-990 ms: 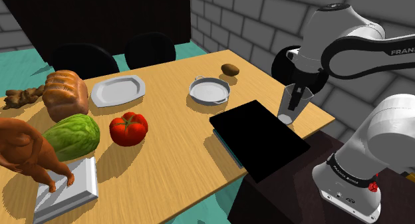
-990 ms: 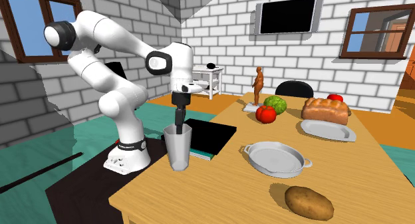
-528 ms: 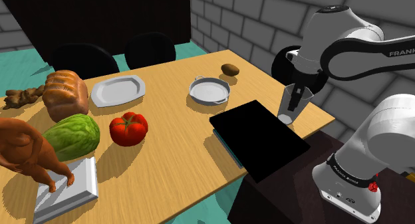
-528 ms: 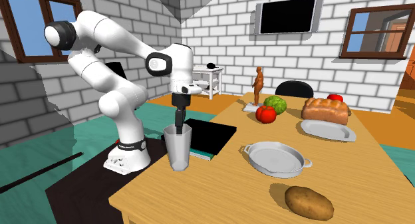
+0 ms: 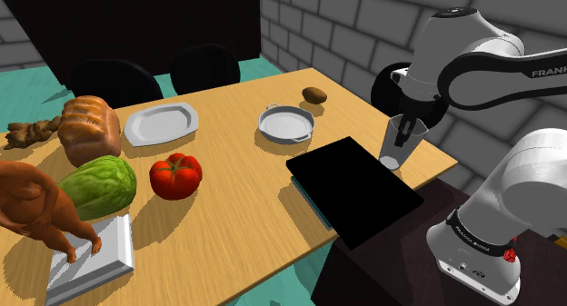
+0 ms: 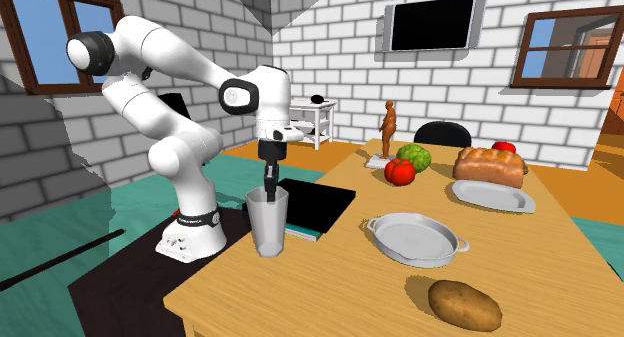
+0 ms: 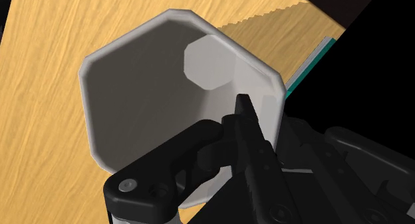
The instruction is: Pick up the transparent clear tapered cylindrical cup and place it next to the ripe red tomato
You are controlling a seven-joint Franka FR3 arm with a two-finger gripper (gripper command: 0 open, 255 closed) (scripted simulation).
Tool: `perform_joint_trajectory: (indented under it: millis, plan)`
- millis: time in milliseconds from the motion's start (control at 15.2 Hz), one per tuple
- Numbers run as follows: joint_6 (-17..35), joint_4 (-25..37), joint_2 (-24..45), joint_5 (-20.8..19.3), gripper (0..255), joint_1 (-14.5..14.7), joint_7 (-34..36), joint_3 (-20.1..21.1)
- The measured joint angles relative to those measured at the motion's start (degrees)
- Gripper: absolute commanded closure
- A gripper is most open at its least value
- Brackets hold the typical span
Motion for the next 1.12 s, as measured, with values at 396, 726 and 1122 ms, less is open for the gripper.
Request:
perform_joint_trajectory:
  millis: [396,726,1122]
  plan:
    - [-2.8,1.9,-0.9,0.3,255,0.2,-0.2,0.2]
    - [-7.3,5.1,-2.2,0.8,255,0.4,-0.8,0.4]
    - [-12.5,9.3,-3.3,1.2,255,0.5,-1.4,0.6]
